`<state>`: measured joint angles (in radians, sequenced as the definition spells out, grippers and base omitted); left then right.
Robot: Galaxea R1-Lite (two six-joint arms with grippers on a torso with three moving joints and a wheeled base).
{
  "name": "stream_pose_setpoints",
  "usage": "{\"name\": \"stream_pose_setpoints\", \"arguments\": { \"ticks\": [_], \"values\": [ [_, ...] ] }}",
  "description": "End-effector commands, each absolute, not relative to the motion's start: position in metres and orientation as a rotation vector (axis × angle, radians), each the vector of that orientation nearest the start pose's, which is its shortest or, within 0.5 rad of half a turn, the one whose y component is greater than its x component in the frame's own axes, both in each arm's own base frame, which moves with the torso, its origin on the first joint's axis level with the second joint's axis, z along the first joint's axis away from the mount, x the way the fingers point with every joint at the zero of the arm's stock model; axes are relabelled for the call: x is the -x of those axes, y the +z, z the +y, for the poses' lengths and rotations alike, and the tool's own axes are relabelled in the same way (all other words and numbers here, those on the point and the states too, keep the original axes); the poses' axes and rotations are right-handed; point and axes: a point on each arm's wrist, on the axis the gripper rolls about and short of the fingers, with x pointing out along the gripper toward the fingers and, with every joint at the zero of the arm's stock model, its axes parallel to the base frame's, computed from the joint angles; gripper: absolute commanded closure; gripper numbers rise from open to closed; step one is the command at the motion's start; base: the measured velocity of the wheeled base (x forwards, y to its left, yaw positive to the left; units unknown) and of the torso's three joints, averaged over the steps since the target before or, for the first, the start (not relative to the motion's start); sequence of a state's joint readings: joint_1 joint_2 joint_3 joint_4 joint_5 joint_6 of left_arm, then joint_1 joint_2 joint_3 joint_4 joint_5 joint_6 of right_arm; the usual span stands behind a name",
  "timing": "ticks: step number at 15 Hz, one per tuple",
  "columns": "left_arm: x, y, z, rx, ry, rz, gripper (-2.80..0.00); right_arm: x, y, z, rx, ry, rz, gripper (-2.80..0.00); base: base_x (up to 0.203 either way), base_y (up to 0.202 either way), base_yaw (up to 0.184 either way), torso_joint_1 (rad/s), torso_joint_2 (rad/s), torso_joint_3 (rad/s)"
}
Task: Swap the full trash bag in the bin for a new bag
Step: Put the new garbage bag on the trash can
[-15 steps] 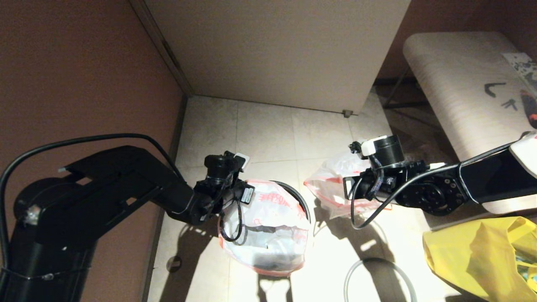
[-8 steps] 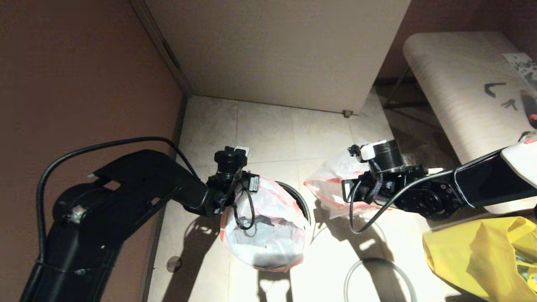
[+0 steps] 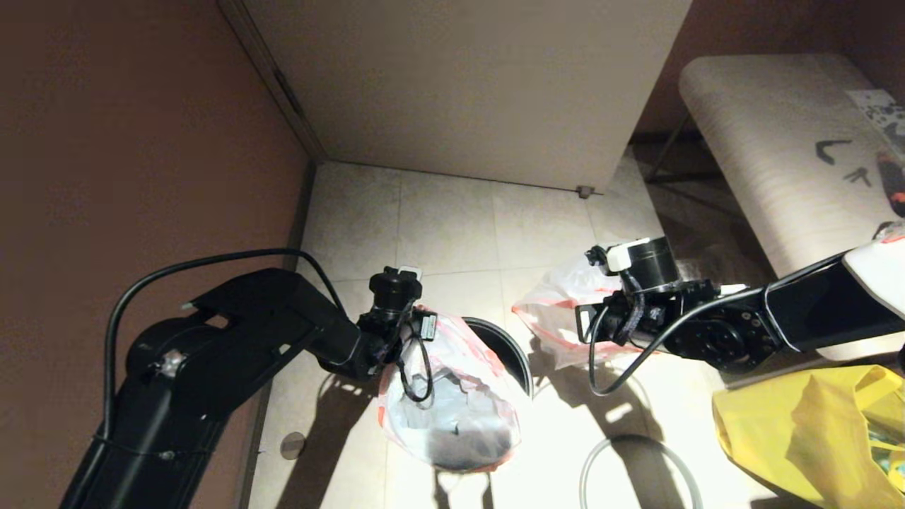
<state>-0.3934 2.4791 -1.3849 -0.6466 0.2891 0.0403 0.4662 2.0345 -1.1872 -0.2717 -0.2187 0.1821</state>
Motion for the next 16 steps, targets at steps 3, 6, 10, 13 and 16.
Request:
{"name": "stream_pose_setpoints", "arguments": {
  "ticks": [3, 6, 10, 13, 16],
  "values": [
    [-0.423, 0.048, -0.174, -0.155, -0.128, 0.406, -2.80, -0.351, 0.134, 0.172, 0.009, 0.190, 0.557, 0.00, 0.000, 0.000, 0.000, 0.000, 0.00, 0.000],
    [-0.393, 0.062, -0.166, -0.159, -0.168, 0.445, -2.80, -0.350, 0.133, 0.176, 0.017, 0.201, 0.556, 0.00, 0.000, 0.000, 0.000, 0.000, 0.00, 0.000],
    [-0.367, 0.080, -0.156, -0.145, -0.240, 0.495, -2.80, -0.348, 0.124, 0.189, 0.069, 0.241, 0.569, 0.00, 0.000, 0.000, 0.000, 0.000, 0.00, 0.000],
    [-0.362, 0.120, -0.157, -0.118, -0.250, 0.480, -2.80, -0.357, 0.115, 0.212, 0.119, 0.288, 0.562, 0.00, 0.000, 0.000, 0.000, 0.000, 0.00, 0.000],
    [-0.370, 0.152, -0.160, -0.075, -0.243, 0.404, -2.80, -0.362, 0.107, 0.235, 0.184, 0.340, 0.553, 0.00, 0.000, 0.000, 0.000, 0.000, 0.00, 0.000]
  ]
}}
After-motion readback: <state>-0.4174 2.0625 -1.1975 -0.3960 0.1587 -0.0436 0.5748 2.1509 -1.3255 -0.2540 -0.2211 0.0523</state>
